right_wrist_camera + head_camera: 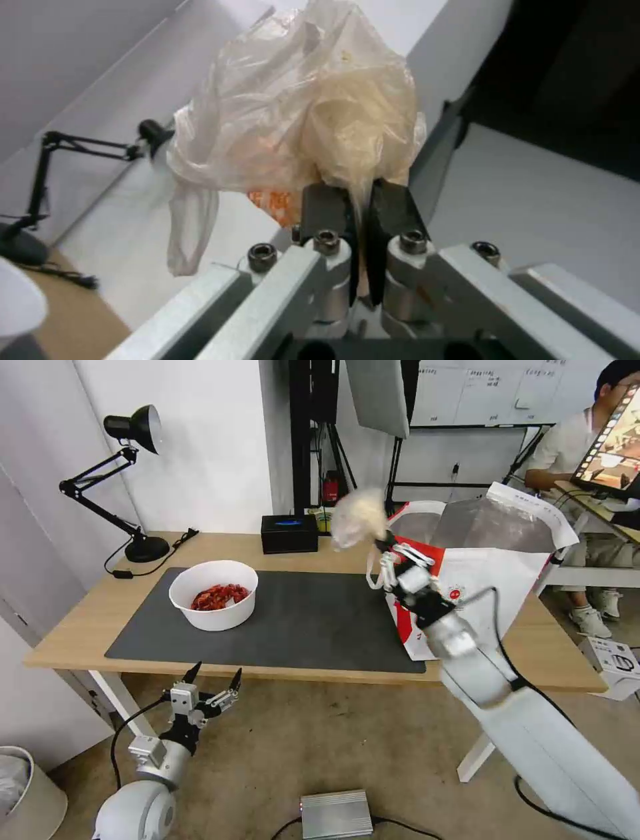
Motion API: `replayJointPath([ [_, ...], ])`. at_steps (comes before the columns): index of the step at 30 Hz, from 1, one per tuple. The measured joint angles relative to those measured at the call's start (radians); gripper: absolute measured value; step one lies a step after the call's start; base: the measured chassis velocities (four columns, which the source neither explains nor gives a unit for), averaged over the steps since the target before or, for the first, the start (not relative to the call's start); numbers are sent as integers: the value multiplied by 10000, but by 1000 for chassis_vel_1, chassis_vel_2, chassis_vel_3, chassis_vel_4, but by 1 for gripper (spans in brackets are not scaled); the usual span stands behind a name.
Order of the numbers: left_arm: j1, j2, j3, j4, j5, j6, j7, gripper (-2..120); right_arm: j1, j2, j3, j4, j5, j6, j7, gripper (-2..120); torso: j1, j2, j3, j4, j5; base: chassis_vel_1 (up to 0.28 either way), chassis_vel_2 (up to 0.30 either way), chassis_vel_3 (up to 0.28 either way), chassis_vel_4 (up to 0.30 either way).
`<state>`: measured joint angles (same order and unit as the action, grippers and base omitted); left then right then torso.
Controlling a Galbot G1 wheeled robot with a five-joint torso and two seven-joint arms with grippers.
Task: Pick up the trash from the table and place it into the takeout bag.
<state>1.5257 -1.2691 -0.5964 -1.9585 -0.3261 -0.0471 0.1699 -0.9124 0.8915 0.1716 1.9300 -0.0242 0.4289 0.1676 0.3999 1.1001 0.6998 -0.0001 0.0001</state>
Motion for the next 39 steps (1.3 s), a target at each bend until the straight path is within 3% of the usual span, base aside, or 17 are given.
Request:
replayJointPath([
  [3,26,-3,68,-16,73,0,0,100,-873,-141,969,415,-152,383,6,2,0,0,0,-2,1,0,0,0,0],
  [11,67,-47,156,-152,147,-1,-7,100,-1445,-174,2704,795,115,551,36,2,0,0,2,1,1,0,0,0,0],
  [17,158,14,83,-232,142,-2,-6,100,-1495,-366,3410,829,745,410,-12,2,0,0,1,1,0,0,0,0,0],
  [24,209,76,48,-304,112,-20,36,100,-917,-1240,3866,844,3028,-1500,-7,2,2,-1,2,2,0,0,0,0,0],
  [27,214,72,46,-378,94,-22,55,100,-641,-1701,3945,1005,4283,-2821,-5,2,2,0,2,1,0,0,0,0,0],
  [28,214,72,46,-378,94,-22,55,100,-641,-1701,3945,1005,4283,-2821,-5,2,2,0,2,1,0,0,0,0,0],
  [31,252,77,-20,-417,49,-43,82,100,-408,-2158,4008,1228,5452,-4571,41,2,1,-1,2,1,-1,0,0,0,0],
  [32,252,77,-20,-417,49,-43,82,100,-408,-2158,4008,1228,5452,-4571,41,2,1,-1,2,1,-1,0,0,0,0],
  [36,366,59,-119,-433,-21,-169,225,100,24,-2587,3995,1337,7001,-6621,281,2,1,-1,2,1,1,0,0,0,0],
  [39,377,32,-126,-444,-69,-193,259,100,421,-2722,3791,1179,7899,-7355,560,2,1,-1,1,0,-1,0,0,0,0],
])
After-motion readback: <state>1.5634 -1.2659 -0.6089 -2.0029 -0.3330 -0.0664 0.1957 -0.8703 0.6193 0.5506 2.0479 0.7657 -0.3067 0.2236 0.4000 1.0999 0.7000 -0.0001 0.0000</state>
